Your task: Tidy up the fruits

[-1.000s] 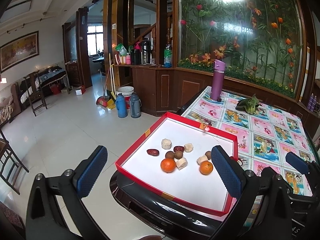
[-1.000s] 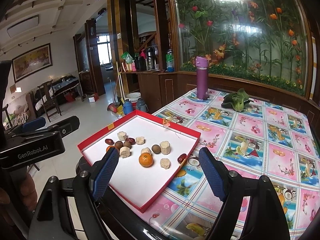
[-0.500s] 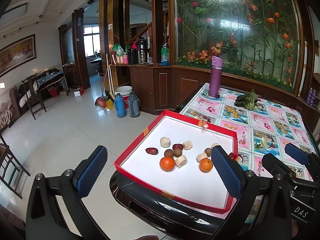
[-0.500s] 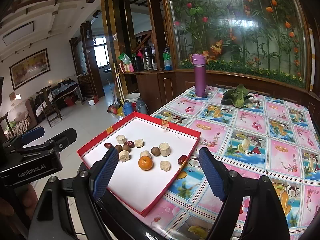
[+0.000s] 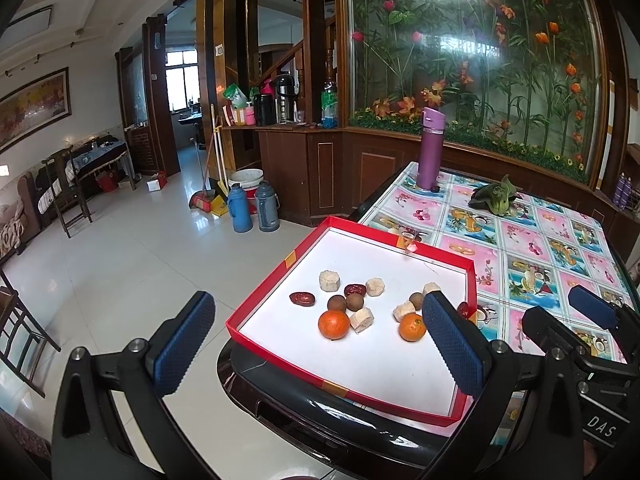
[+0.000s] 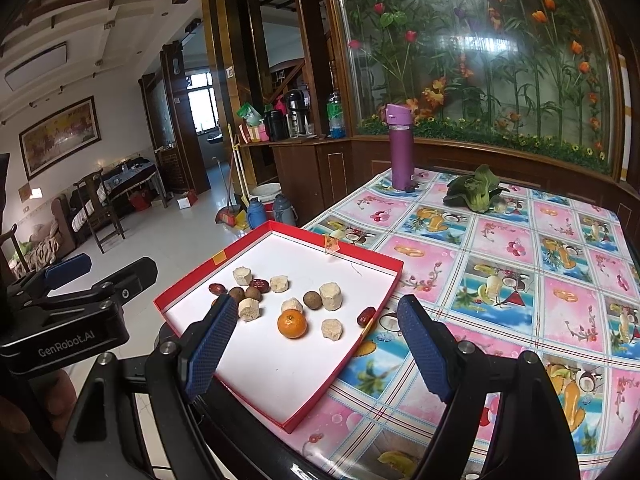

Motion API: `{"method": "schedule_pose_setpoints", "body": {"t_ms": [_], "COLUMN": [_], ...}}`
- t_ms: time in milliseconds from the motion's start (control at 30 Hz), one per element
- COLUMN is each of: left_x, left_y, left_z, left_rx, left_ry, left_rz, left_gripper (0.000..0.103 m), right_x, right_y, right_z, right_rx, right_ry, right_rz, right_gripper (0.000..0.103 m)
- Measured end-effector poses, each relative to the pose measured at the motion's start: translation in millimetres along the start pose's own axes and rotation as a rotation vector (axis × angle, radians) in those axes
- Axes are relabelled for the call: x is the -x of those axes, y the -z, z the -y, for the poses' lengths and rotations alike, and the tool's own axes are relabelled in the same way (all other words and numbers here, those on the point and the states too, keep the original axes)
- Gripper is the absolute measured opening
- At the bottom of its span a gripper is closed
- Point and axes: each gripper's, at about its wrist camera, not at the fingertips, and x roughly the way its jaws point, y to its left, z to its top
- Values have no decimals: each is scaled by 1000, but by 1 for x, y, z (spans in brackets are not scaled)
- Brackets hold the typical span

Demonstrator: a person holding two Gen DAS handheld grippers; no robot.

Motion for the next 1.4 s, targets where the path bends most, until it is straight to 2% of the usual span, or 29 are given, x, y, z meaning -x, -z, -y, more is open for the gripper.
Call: {"method": "schedule_pose_setpoints", "body": {"t_ms": [1400], "left_x": [-2], "left_y": [0], "left_z": [3], "left_rx": [2], "left_ry": [10], "left_rz": [-5], "left_gripper": [103], "right_x": [-4], "right_y": [2], "right_z": [-4], "right_rx": [12], "right_ry": [-2], "right_rz": [1], "right_gripper": [82]}}
